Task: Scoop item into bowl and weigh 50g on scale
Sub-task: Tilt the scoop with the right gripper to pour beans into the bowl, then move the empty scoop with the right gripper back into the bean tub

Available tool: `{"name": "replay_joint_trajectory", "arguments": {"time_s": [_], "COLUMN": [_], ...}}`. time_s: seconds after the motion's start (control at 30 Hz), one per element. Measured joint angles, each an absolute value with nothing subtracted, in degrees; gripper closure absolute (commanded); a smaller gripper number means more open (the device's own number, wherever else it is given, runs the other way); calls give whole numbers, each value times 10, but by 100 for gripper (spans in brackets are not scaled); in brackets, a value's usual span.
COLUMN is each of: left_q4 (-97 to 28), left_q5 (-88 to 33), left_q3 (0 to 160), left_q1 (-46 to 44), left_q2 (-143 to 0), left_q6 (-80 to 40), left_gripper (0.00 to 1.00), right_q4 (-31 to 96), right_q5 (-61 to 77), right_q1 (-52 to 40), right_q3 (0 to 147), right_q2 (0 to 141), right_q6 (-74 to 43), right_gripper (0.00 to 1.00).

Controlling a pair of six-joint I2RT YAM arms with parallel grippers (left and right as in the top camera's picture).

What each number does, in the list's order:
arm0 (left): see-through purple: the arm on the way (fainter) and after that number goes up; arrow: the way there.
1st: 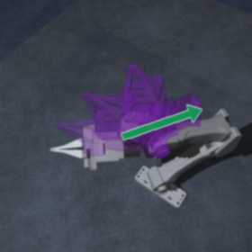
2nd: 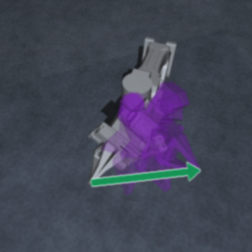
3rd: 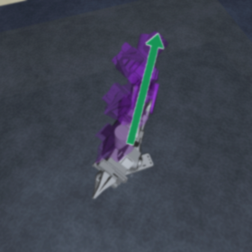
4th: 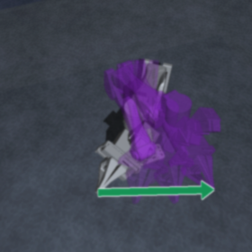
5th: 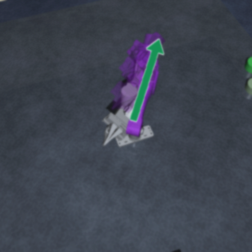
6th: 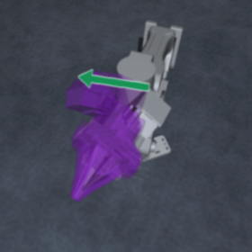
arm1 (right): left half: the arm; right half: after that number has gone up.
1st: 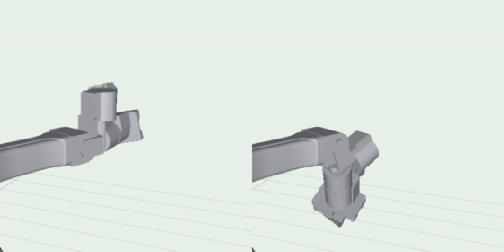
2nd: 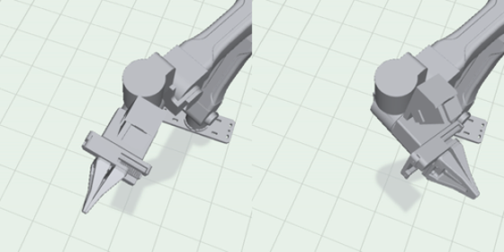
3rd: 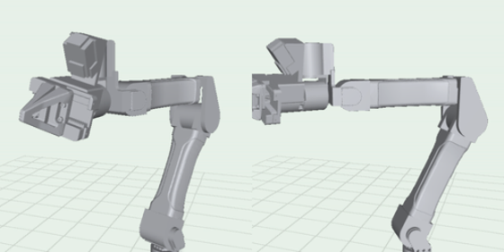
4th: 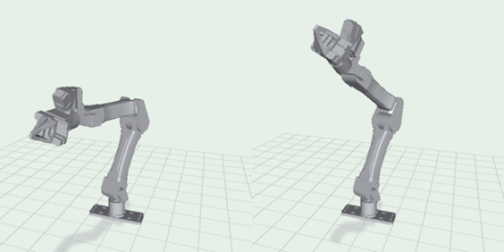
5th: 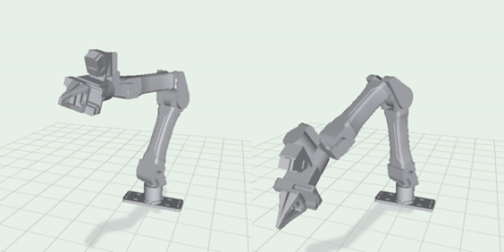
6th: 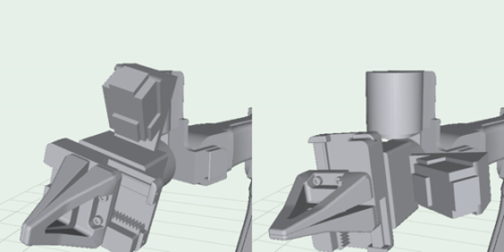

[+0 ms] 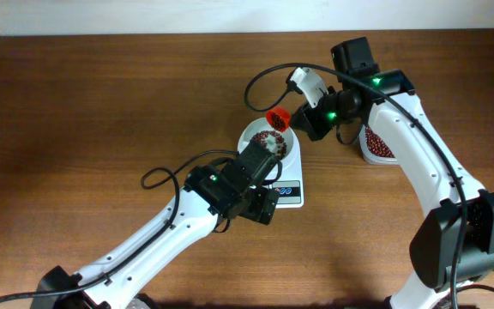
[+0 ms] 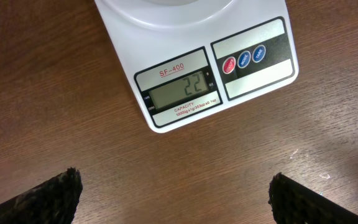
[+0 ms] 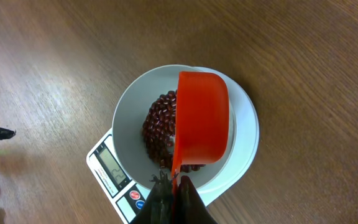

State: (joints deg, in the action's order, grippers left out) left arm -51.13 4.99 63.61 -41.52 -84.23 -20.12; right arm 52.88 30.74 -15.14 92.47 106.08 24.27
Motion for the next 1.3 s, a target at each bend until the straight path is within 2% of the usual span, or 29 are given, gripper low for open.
{"name": "replay_joint_trajectory", "arguments": {"time_s": [0.3, 0.4, 0.77, 0.97, 1.17, 1.3], "left_q4": [-511, -511, -511, -511, -511, -511], "left_q5": [50, 50, 50, 50, 50, 50], "left_q3": [636, 636, 636, 636, 636, 636], "left_q1": [-415, -415, -415, -415, -415, -415], "left_q2": [-842, -842, -842, -842, -842, -842], "left_q6": [-201, -201, -201, -201, -201, -201], "left_gripper": [1, 1, 1, 1, 1, 1], "right_q4": [533, 533, 531, 531, 566, 608], "right_q5": [119, 90, 96, 214, 423, 451], "right_q1": [-265, -271, -259, -191, -22, 73], "right_q3": [947, 947, 947, 947, 947, 948], "right_q2": [1061, 1061, 1061, 1061, 1061, 1061], "right_q6": [275, 287, 292, 251, 168, 162], "right_gripper": [96, 96, 96, 96, 96, 96]}}
